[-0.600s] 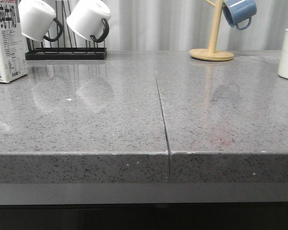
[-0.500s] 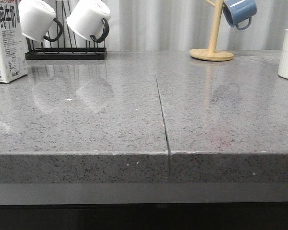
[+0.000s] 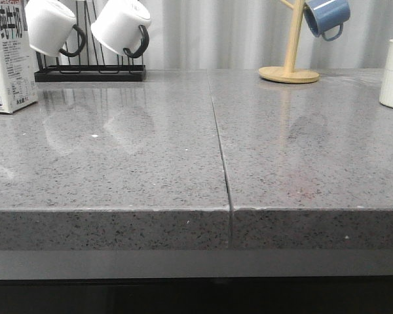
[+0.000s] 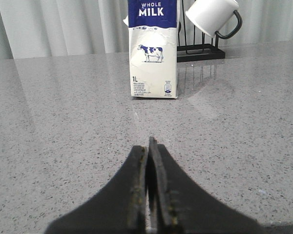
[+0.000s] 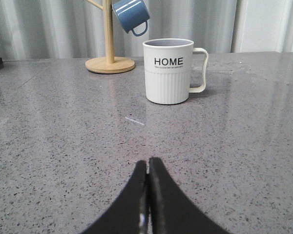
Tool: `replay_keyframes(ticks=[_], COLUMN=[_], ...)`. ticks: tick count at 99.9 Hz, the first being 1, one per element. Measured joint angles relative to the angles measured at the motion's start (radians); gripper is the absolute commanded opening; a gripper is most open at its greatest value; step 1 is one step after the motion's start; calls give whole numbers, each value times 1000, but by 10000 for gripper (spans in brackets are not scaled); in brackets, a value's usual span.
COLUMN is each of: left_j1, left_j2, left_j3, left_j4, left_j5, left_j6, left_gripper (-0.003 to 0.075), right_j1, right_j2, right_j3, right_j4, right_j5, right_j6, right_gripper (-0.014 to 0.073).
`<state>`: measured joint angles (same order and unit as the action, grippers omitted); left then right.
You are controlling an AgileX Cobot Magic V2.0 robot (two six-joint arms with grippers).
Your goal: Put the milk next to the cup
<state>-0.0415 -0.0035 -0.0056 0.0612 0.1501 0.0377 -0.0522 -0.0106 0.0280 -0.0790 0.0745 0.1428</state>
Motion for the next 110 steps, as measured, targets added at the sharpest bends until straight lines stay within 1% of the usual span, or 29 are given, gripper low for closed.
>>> replay_keyframes(ticks=[14,19,31,45,57,64,80,100,105,110], left_j1=[0,0,0,0,0,0,0,0,0,0], left_j2=[0,0,0,0,0,0,0,0,0,0], left_j3=[0,0,0,0,0,0,0,0,0,0], left_j4=[0,0,0,0,0,0,0,0,0,0], left_j5=[0,0,0,0,0,0,0,0,0,0], left_j6=[0,0,0,0,0,0,0,0,0,0], left_gripper=[-20,-20,-20,-20,-20,-20,-20,-20,-20,-20], right_j1=[0,0,0,0,0,0,0,0,0,0], right_j2=[0,0,0,0,46,83,138,219,250,287], right_j3=[0,-12,-96,-229,-325,-365,-390,-390,-390,-390], right_j4=[0,0,0,0,0,0,9,17,17,9], right_j5=[4,26,123,279,400,433,424,335,314,291], right_j6=[0,0,0,0,0,0,0,0,0,0], right_gripper=[-67,-67,-67,-67,-67,-67,-67,-65,-53,-3])
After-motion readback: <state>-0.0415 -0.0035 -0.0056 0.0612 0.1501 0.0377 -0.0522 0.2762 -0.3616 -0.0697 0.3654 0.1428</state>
